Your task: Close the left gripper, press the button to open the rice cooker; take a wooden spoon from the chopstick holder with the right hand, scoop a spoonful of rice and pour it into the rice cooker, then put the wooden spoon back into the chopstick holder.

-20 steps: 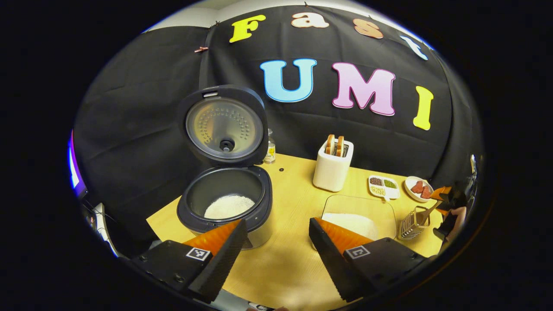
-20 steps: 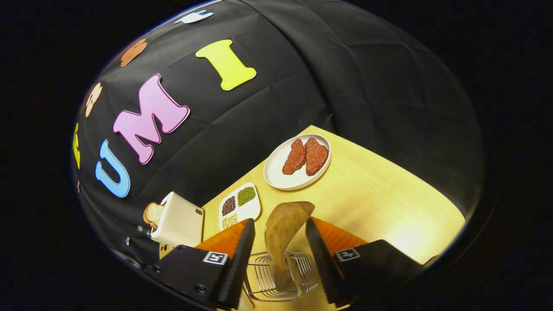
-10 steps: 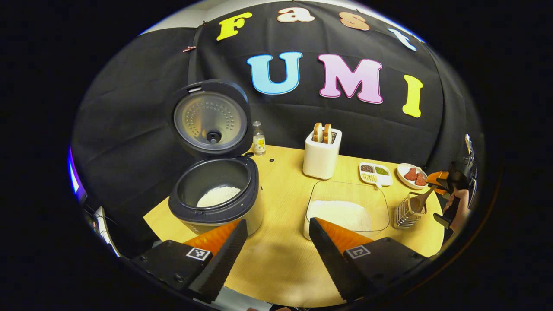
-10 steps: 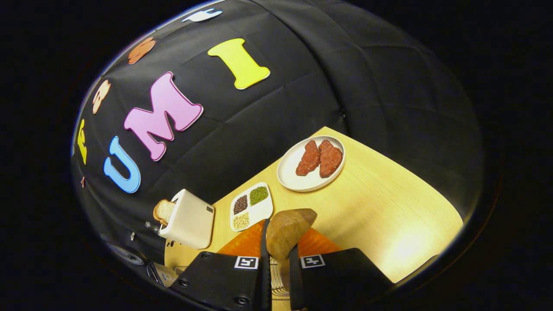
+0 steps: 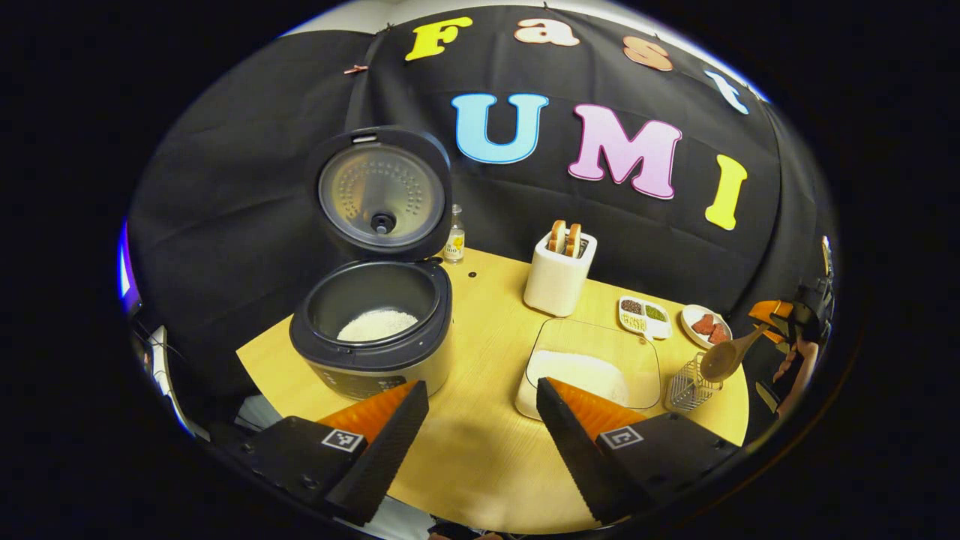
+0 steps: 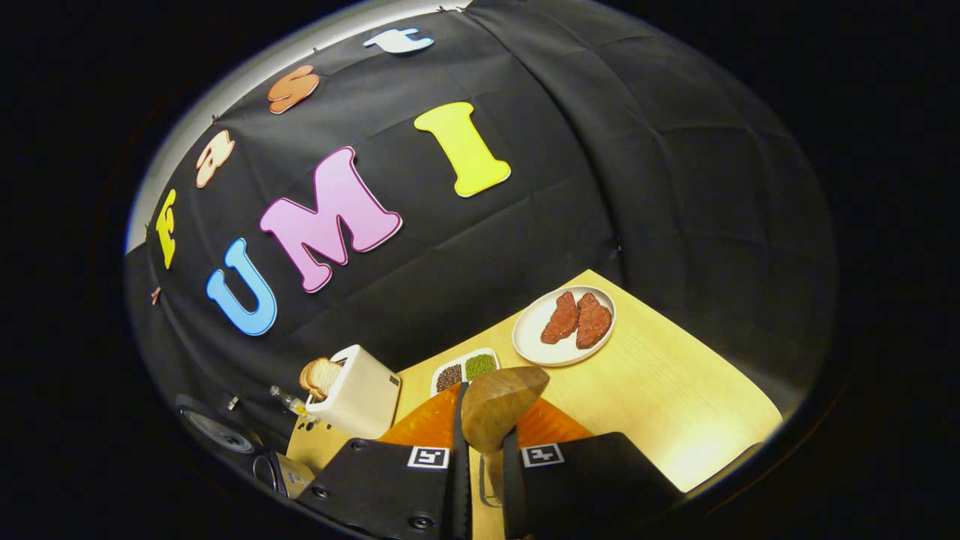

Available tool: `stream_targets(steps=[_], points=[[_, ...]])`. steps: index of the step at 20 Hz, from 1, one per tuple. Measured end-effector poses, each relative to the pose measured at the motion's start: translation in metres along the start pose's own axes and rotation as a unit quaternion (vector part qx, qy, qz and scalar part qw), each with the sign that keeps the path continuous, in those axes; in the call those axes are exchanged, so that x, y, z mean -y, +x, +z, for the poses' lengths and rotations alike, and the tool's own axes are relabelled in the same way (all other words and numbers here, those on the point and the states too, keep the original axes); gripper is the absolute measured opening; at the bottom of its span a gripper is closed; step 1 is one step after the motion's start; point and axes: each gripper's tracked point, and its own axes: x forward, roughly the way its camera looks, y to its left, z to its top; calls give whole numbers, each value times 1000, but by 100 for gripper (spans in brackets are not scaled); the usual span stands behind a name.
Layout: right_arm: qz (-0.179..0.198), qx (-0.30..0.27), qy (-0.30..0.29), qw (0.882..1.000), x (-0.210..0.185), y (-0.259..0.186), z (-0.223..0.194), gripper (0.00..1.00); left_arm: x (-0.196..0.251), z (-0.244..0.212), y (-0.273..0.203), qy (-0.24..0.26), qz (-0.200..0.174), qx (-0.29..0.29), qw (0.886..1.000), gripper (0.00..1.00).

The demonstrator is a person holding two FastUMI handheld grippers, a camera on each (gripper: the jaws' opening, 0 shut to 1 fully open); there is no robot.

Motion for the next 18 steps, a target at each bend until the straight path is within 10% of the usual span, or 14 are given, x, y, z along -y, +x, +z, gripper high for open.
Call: stream_targets(steps=[18], points=[[125,-16,-113,986,-193,-23,-82,20,-68,-31,14,-42,-61,-19,997,96]])
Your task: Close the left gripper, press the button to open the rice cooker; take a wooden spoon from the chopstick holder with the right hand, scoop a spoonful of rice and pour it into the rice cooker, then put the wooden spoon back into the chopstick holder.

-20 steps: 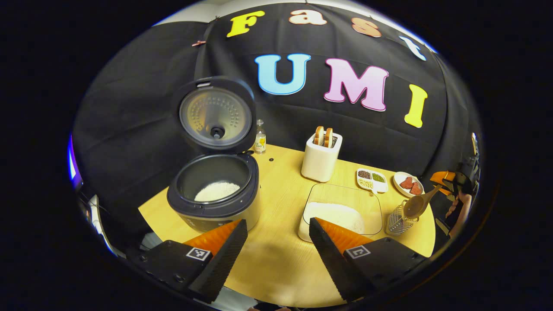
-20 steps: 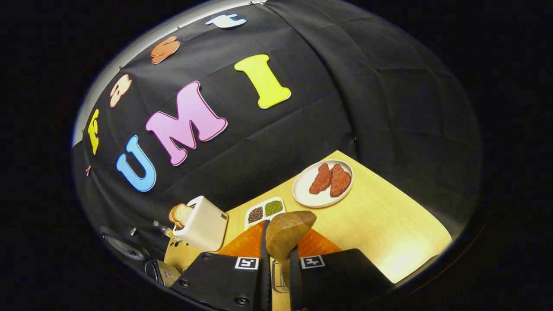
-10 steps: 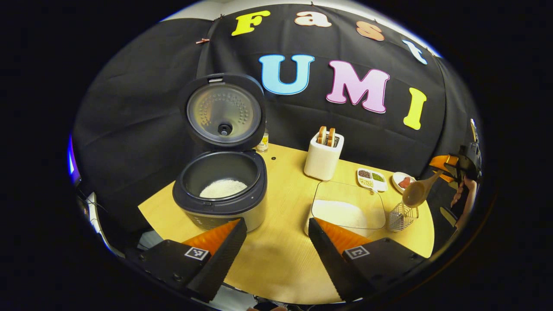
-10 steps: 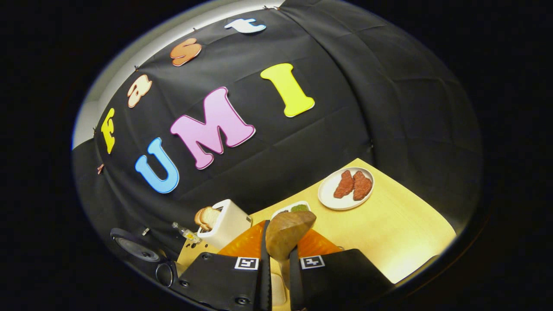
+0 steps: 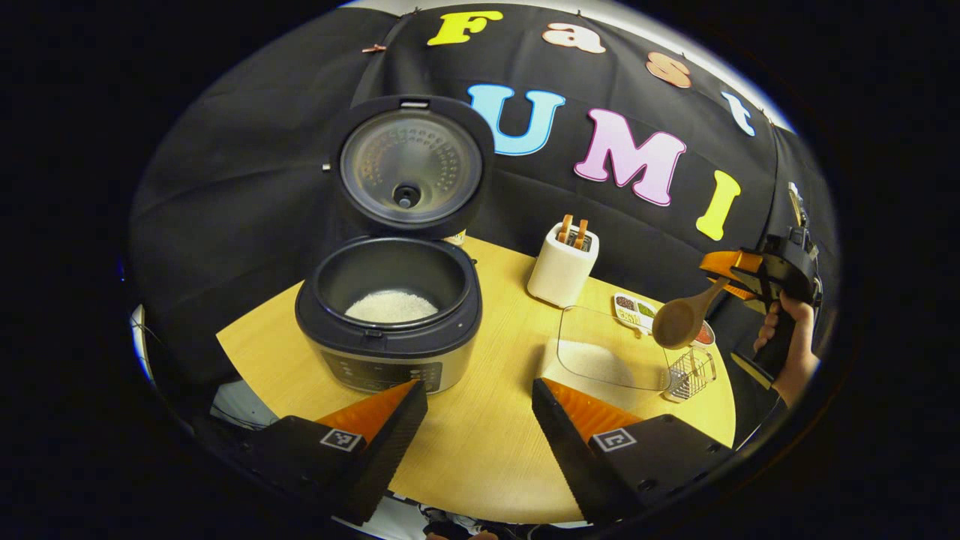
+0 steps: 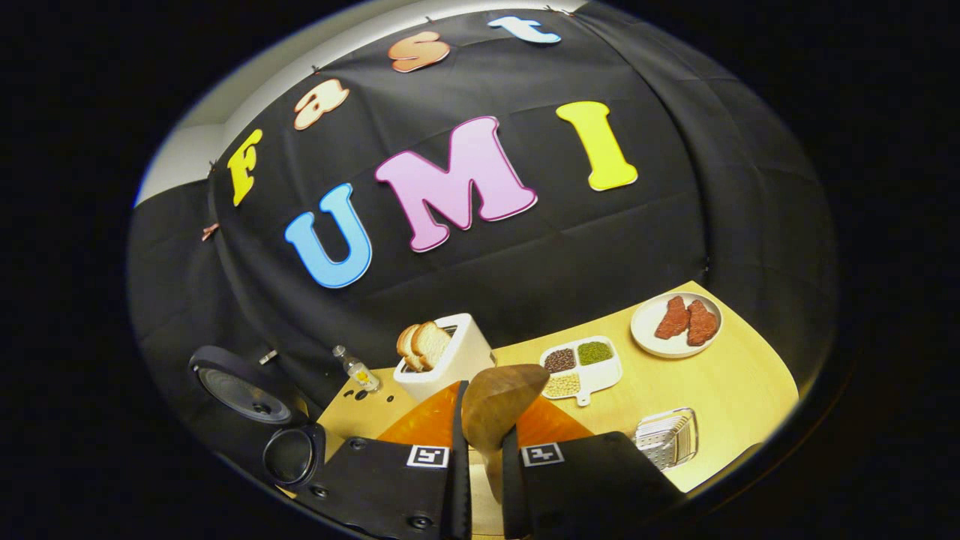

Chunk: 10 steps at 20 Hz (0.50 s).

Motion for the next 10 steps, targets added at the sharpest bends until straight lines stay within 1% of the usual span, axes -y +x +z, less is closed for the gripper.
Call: stream_targets(steps=[2,4,6,8,10], points=[[-1,1,-20,1000,-8,11,-19,20,-16,-8,3,-5,-2,-6,1000,96],[-5,-4,-43,999,-9,24,-46,20,-34,-13,5,8,1,-2,1000,96],[-10,-17,-64,998,-5,32,-72,20,-48,-21,7,15,-5,-6,1000,96],[-20,-20,-70,997,1,40,-89,21,-58,-32,9,19,-11,-18,1000,96],[-30,-35,-66,997,6,44,-110,21,-65,-43,14,22,-14,-31,999,96]])
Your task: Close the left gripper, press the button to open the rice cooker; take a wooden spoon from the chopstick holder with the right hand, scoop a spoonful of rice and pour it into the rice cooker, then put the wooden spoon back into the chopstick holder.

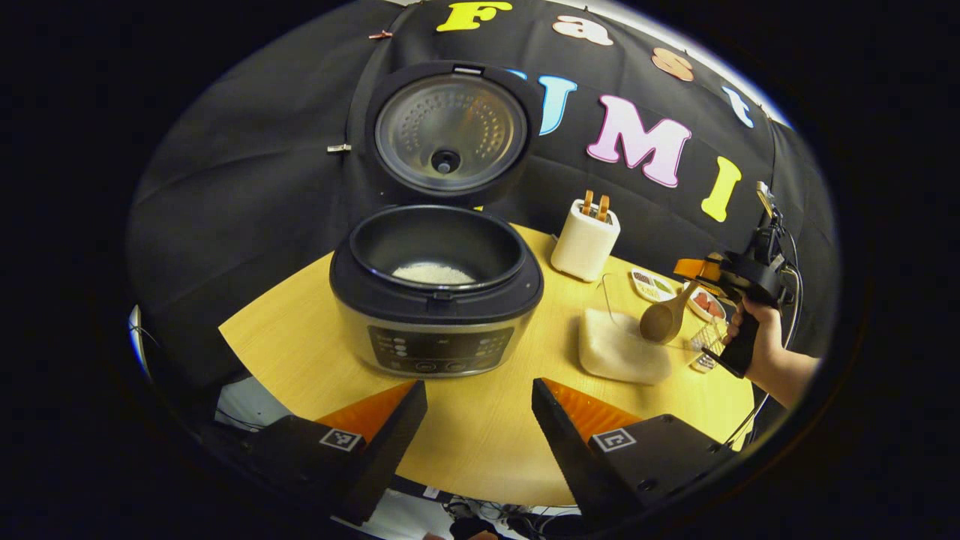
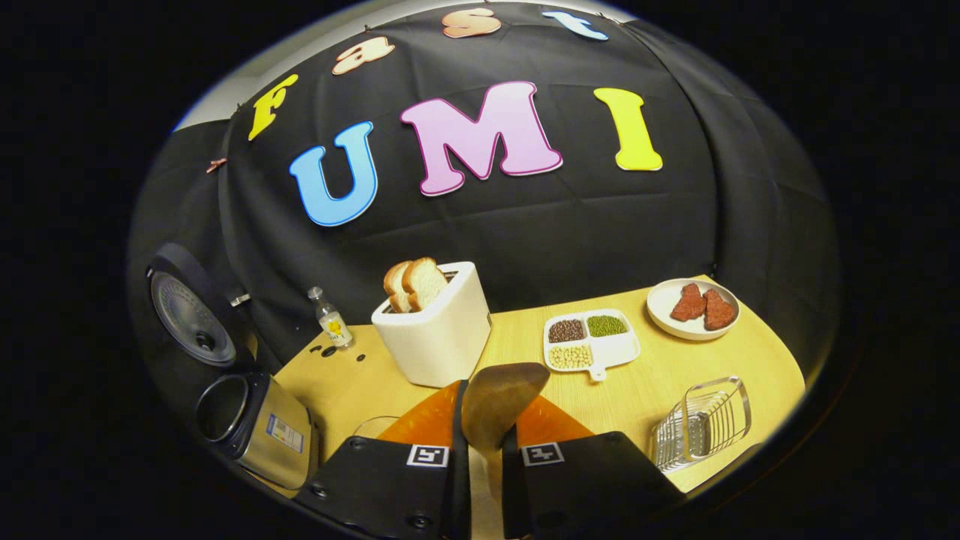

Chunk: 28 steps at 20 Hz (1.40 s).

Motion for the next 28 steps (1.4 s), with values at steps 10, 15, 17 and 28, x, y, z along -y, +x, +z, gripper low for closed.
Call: stream_targets(steps=[10,15,17,28], points=[[13,-86,169,982,-47,-9,-41,21,20,20,-3,4,-34,12,999,96],[17,-116,221,968,-69,-17,-43,21,22,29,-21,-24,-46,19,998,96],[21,-119,229,966,-79,-20,-42,21,20,28,-27,-31,-46,22,998,96],[-62,-90,382,918,10,-49,-35,21,44,63,-31,-4,-119,45,992,95]])
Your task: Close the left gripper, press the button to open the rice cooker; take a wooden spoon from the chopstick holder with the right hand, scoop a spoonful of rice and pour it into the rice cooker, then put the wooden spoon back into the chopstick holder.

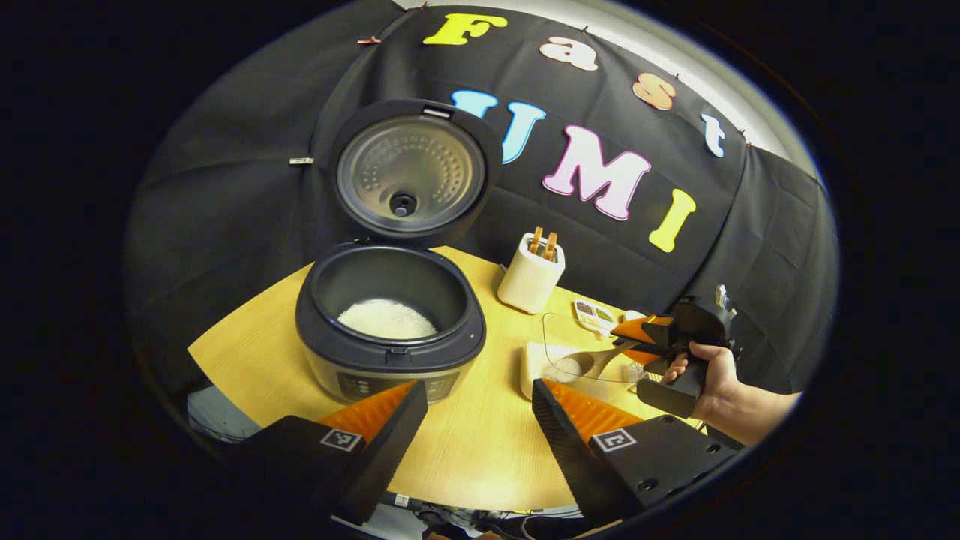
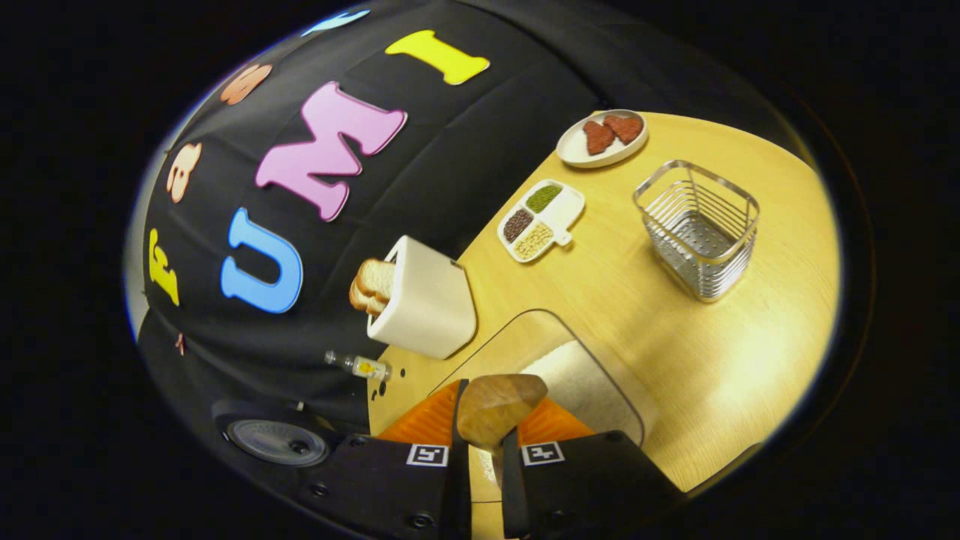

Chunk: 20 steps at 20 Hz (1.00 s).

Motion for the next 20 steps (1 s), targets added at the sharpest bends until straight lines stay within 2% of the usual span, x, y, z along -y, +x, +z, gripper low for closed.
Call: stream_targets(steps=[3,7,10,16,20], points=[[-11,16,52,998,15,-13,24,21,6,5,6,17,-26,1,999,96],[-4,17,125,992,20,-18,35,20,0,7,12,18,-24,5,1000,96],[-2,13,150,989,20,-21,37,21,-8,9,11,6,-13,8,1000,95],[30,-11,175,984,-14,-28,32,21,-36,12,2,-6,22,22,1000,95],[64,-35,178,981,-53,-38,23,21,-59,16,-6,-19,49,35,998,95]])
